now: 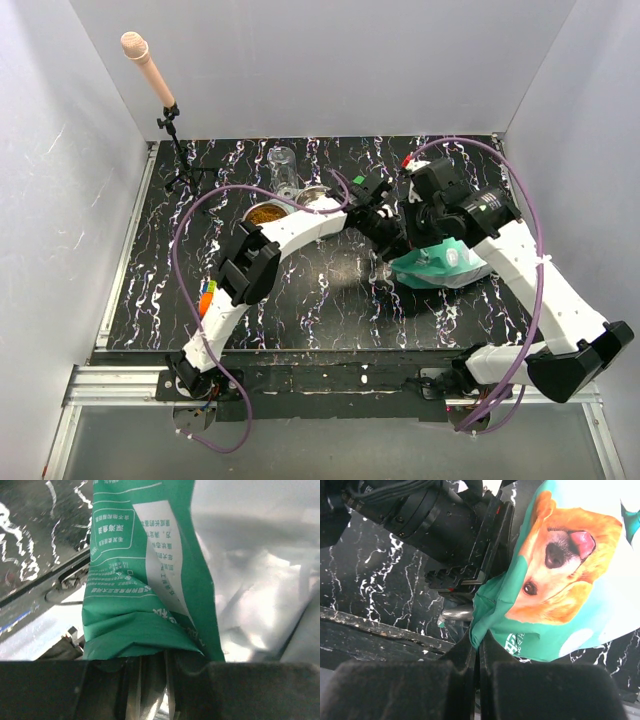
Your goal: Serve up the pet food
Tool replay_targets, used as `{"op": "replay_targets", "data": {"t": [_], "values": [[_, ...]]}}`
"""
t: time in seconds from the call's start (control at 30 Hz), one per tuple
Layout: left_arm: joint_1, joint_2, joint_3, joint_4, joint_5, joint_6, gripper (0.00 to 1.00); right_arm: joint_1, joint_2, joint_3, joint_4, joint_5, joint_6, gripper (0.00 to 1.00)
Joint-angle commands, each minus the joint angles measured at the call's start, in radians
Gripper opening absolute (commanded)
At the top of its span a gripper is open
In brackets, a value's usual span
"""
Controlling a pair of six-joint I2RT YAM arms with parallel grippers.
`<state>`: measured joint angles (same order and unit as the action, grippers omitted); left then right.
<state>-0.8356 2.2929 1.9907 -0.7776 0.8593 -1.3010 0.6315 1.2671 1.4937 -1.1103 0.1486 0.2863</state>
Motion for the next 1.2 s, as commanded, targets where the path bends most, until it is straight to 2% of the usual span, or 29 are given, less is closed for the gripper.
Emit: {"op": "replay_targets", "data": {"t": [0.0, 0.07, 0.17, 0.23, 0.27, 0.53, 0.67, 0.8, 0.93, 1.07, 1.17], "values": [[-0.01, 0.033, -0.134, 0.445, -0.177, -0.024, 0.0, -0.012, -0.158, 0.077, 0.228, -0.158, 0.034, 0.01], [-0.008, -0.048, -0.292, 0.828, -0.135, -0.102, 0.0, -0.064, -0.19, 0.027, 0.239, -0.153, 0.036, 0.01], [0.0, -0.102, -0.498, 1.299, -0.047, -0.321, 0.0, -0.157, -0.227, -0.041, 0.248, -0.173, 0.044, 0.01], [0.007, -0.127, -0.585, 1.484, -0.022, -0.415, 0.0, -0.202, -0.238, -0.062, 0.245, -0.166, 0.039, 0.01], [0.015, -0.145, -0.619, 1.517, -0.019, -0.432, 0.0, -0.216, -0.238, -0.067, 0.244, -0.159, 0.033, 0.01], [0.087, -0.338, -0.713, 1.378, 0.066, -0.383, 0.0, -0.245, -0.186, -0.033, 0.218, -0.038, -0.021, 0.01], [0.113, -0.44, -0.707, 1.073, 0.087, -0.255, 0.0, -0.253, -0.144, -0.001, 0.207, -0.017, -0.022, 0.01], [0.13, -0.506, -0.733, 0.982, 0.118, -0.241, 0.0, -0.256, -0.106, 0.036, 0.198, -0.007, -0.022, 0.01], [0.151, -0.576, -0.719, 0.804, 0.109, -0.164, 0.0, -0.259, -0.074, 0.059, 0.182, 0.014, -0.022, 0.01], [0.161, -0.58, -0.627, 0.534, 0.087, -0.055, 0.0, -0.259, -0.067, 0.053, 0.168, -0.018, -0.029, 0.01], [0.159, -0.546, -0.557, 0.497, 0.086, -0.064, 0.0, -0.25, -0.075, 0.027, 0.184, -0.067, -0.026, 0.01]]}}
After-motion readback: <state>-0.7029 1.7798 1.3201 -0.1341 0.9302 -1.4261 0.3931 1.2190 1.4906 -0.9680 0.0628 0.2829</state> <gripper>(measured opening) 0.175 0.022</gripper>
